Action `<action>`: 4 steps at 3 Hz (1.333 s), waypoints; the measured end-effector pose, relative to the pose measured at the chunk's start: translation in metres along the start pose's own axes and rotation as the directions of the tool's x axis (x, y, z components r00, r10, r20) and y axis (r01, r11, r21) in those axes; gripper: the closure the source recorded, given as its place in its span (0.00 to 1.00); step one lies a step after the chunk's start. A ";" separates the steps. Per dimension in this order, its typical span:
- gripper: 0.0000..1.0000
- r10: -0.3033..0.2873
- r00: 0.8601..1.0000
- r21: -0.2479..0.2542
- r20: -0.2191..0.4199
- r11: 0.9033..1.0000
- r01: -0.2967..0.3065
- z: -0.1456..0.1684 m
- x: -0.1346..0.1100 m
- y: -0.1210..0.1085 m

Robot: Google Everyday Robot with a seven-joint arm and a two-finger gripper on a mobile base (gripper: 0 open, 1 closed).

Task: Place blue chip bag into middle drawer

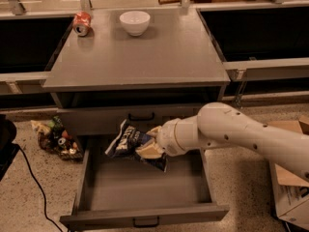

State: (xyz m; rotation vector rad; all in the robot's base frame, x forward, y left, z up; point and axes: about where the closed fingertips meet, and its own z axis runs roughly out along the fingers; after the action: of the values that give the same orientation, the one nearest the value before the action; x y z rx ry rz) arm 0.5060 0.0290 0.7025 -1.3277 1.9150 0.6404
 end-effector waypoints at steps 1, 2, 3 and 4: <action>1.00 0.067 0.996 0.041 -0.064 0.997 -0.064 0.009 0.061 -0.005; 1.00 0.122 0.989 0.059 -0.088 0.991 -0.117 0.018 0.108 -0.017; 1.00 0.170 0.982 0.060 -0.088 0.984 -0.165 0.029 0.145 -0.031; 1.00 0.207 0.975 0.048 -0.083 0.978 -0.204 0.044 0.173 -0.043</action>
Offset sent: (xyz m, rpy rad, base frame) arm 0.0021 -0.0892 -0.1477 -0.0784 0.1394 -0.1769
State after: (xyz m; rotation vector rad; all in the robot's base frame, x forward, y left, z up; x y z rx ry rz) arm 0.5203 -0.0553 0.5402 -1.1592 2.1442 0.6511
